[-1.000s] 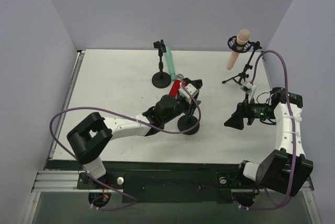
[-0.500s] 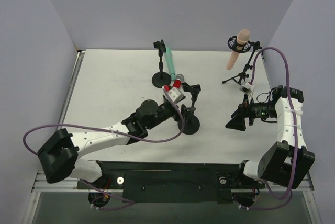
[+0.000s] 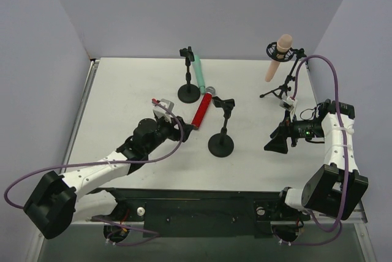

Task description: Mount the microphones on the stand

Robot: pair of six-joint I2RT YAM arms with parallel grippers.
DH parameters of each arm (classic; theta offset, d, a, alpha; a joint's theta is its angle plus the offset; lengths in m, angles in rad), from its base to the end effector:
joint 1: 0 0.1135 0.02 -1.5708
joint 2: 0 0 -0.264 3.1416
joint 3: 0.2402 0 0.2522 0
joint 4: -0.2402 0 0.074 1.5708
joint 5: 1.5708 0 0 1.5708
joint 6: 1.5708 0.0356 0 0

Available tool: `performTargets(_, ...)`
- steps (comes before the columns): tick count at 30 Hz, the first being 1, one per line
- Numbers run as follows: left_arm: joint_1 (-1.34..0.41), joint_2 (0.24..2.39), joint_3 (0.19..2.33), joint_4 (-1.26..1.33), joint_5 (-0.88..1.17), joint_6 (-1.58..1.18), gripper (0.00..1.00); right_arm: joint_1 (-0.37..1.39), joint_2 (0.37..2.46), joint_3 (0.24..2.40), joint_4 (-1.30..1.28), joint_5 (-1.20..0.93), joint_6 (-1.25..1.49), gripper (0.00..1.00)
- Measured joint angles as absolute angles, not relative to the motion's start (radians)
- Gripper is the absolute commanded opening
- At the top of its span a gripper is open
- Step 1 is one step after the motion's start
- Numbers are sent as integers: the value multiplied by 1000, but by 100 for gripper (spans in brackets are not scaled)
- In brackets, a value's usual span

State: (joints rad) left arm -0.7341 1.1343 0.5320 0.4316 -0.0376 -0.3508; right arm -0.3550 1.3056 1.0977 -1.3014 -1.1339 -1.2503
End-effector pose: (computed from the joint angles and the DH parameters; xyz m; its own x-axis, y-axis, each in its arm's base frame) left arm 0.1882 -0.1680 0.2448 -0.3390 -0.1566 -0.9276 0.5595 0.7591 -0.3327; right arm 0.2066 -0.0422 0.2875 -0.3849 -0.2856 -0.8777 -0.8583 0.4604 0.2266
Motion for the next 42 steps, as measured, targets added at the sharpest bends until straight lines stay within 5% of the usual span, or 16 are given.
performTargets(8,-670,1290,642,263,-84,-489,79,-355,1306,1098,-1302,-1134,-1255,80)
performTargets(14,-665,1559,900,81,-143,-517,66,-360,1306,1098,-1303,-1134,-1257,80)
performTargets(27,-728,1901,1233,-175,-273,-512,65,-361,1306,1098,-1303,-1134,-1259,80)
performTargets(42,-780,2040,1383,-300,-344,-476,63,-361,1307,1098,-1303,-1134,-1288,80)
